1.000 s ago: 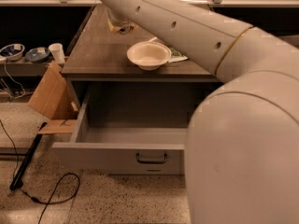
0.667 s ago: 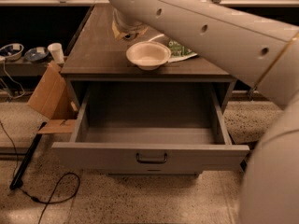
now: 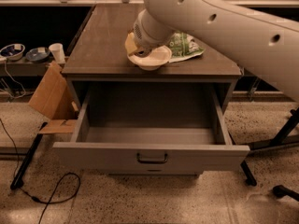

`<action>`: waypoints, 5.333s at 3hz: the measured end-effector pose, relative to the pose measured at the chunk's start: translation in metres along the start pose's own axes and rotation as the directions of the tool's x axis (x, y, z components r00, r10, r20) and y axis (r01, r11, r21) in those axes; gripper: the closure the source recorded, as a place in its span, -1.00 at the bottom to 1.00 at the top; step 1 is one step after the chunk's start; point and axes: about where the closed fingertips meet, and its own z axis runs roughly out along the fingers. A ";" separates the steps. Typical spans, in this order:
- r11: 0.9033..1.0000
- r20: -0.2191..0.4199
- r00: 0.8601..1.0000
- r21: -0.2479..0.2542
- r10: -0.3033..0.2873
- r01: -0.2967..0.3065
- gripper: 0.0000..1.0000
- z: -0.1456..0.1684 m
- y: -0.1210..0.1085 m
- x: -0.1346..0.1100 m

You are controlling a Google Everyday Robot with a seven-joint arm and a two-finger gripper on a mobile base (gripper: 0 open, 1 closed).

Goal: Place orange can into top drawer

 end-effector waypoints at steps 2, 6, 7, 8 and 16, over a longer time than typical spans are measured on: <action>0.982 0.028 0.998 -0.177 -0.064 0.068 1.00 -0.044 0.001 0.062; 0.960 0.076 0.993 -0.258 -0.095 0.111 1.00 -0.071 0.012 0.101; 0.959 0.078 0.994 -0.266 -0.079 0.097 1.00 -0.081 0.008 0.125; 0.955 0.022 0.998 -0.290 -0.059 0.063 1.00 -0.058 0.005 0.152; 0.894 -0.248 0.963 -0.448 -0.102 -0.021 0.17 0.148 0.098 0.178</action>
Offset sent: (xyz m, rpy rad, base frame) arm -0.1076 -0.0468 -0.0274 0.1723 0.0289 0.2544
